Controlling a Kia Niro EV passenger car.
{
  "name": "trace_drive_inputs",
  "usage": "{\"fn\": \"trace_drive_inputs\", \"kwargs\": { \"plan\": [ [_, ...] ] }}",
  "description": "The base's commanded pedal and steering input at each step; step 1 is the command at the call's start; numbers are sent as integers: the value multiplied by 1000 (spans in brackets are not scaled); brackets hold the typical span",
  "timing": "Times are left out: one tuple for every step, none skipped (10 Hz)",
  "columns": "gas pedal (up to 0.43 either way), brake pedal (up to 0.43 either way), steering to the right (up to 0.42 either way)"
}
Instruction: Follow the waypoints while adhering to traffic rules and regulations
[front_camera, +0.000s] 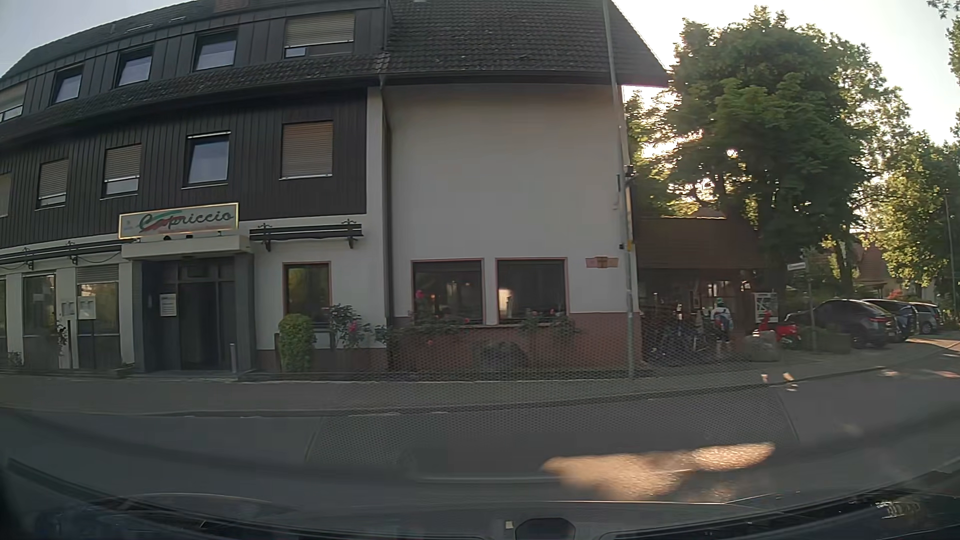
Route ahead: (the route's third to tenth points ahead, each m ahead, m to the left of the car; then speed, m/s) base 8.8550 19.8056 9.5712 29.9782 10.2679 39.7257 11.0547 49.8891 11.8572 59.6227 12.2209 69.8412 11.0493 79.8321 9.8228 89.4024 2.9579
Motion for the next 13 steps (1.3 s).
{"fn": "trace_drive_inputs", "kwargs": {
  "plan": [
    [287, 0, -683],
    [287, 0, -697],
    [280, 0, -707],
    [280, 0, -710],
    [280, 0, -708],
    [280, 0, -704],
    [280, 0, -696],
    [280, 0, -686],
    [280, 0, -677],
    [280, 0, -667],
    [268, 0, -655],
    [268, 0, -638],
    [260, 0, -619]
  ]
}}
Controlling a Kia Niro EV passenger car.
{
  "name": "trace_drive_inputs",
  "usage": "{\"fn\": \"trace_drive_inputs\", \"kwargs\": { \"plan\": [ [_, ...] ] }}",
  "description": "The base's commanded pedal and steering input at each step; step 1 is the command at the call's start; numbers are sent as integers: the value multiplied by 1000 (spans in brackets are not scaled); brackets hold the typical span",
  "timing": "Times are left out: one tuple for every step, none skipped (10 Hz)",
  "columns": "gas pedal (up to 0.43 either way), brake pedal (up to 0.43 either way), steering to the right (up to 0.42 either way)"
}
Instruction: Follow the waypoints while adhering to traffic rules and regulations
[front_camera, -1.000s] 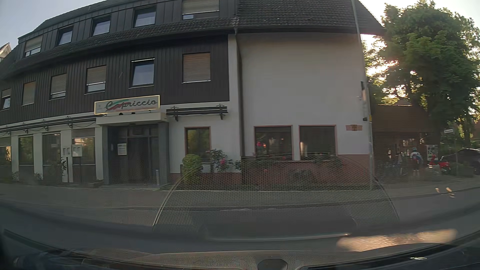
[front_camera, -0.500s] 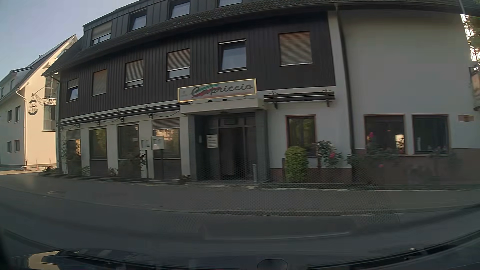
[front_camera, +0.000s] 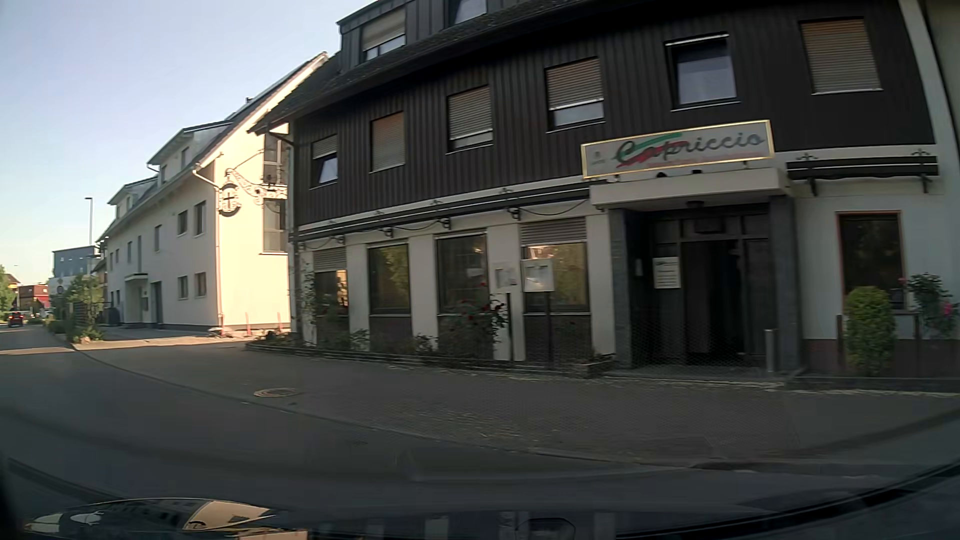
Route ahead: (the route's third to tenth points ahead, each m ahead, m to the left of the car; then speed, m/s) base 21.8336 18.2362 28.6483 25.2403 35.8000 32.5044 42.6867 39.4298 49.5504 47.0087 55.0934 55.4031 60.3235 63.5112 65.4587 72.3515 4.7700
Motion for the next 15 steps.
{"fn": "trace_drive_inputs", "kwargs": {
  "plan": [
    [260, 0, -596],
    [260, 0, -561],
    [260, 0, -527],
    [260, 0, -490],
    [268, 0, -457],
    [268, 0, -434],
    [280, 0, -412],
    [280, 0, -384],
    [280, 0, -358],
    [287, 0, -329],
    [287, 0, -303],
    [287, 0, -258],
    [287, 0, -226],
    [287, 0, -184],
    [287, 0, -160]
  ]
}}
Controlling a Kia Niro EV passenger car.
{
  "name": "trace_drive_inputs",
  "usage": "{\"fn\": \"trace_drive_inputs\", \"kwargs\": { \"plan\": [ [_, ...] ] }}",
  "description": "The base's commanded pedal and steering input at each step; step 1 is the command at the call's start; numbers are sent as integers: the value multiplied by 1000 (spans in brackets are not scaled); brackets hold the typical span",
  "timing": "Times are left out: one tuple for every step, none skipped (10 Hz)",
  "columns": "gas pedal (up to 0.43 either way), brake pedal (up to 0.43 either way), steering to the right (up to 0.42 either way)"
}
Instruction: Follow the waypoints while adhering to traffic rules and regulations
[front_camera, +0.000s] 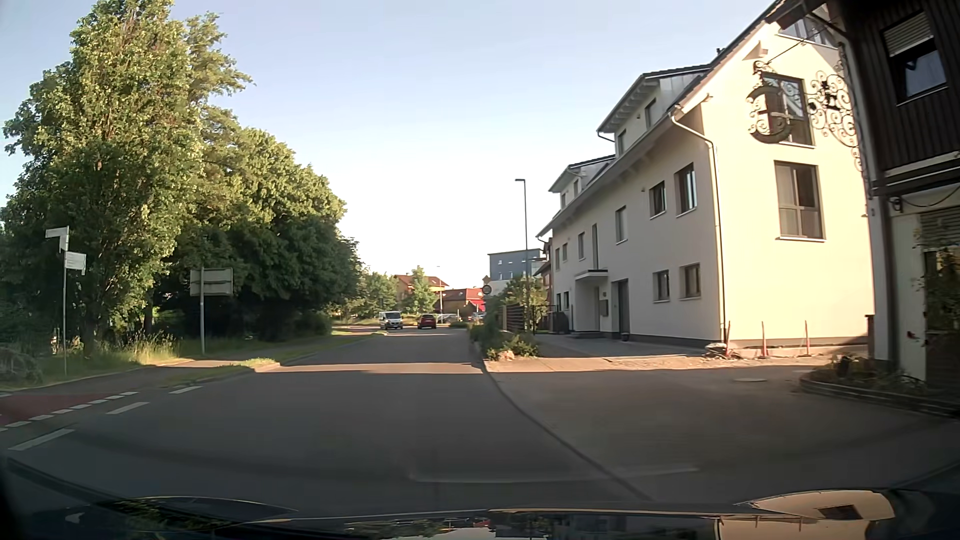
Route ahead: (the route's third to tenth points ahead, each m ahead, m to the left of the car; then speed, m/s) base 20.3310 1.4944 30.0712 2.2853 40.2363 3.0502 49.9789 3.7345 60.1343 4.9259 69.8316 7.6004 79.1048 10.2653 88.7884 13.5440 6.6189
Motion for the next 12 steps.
{"fn": "trace_drive_inputs", "kwargs": {
  "plan": [
    [287, 0, -155],
    [287, 0, -150],
    [287, 0, -135],
    [287, 0, -116],
    [287, 0, -90],
    [287, 0, -70],
    [287, 0, -48],
    [280, 0, -27],
    [280, 0, -11],
    [268, 0, -2],
    [260, 0, 6],
    [260, 0, 13]
  ]
}}
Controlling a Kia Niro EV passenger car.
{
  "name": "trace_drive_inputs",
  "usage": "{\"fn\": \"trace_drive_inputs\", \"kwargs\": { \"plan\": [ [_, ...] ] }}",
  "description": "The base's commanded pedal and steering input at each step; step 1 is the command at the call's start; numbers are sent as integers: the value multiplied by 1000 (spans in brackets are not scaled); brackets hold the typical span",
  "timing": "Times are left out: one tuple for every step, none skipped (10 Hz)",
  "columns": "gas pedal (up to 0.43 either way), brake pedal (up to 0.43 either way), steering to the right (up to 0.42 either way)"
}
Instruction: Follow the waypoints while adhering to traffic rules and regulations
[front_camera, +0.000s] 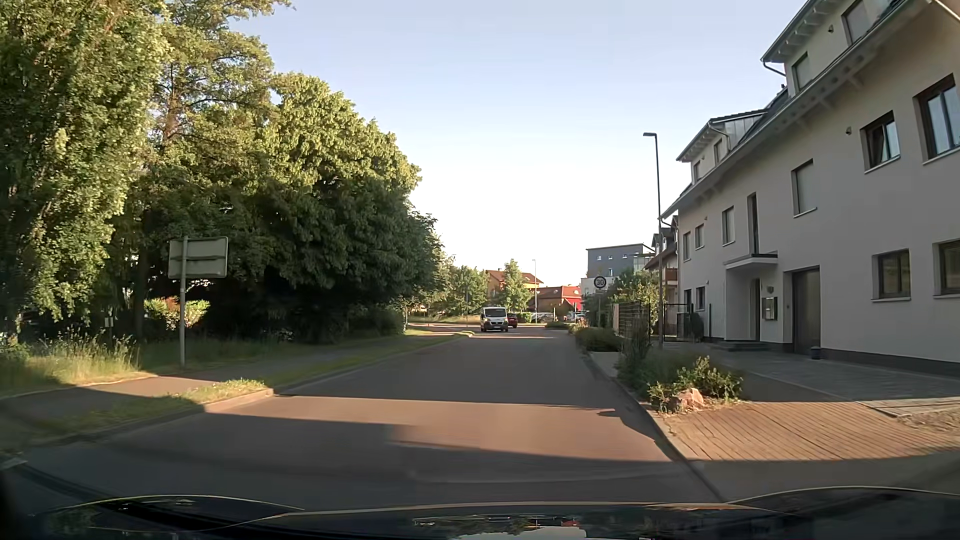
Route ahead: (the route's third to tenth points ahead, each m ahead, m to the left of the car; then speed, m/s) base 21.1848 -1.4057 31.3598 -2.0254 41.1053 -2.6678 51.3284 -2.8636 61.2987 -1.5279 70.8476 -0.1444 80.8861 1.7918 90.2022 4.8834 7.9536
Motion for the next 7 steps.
{"fn": "trace_drive_inputs", "kwargs": {
  "plan": [
    [248, 0, 23],
    [197, 0, 26],
    [138, 0, 27],
    [98, 0, 30],
    [67, 0, 31],
    [39, 0, 32],
    [0, 0, 35]
  ]
}}
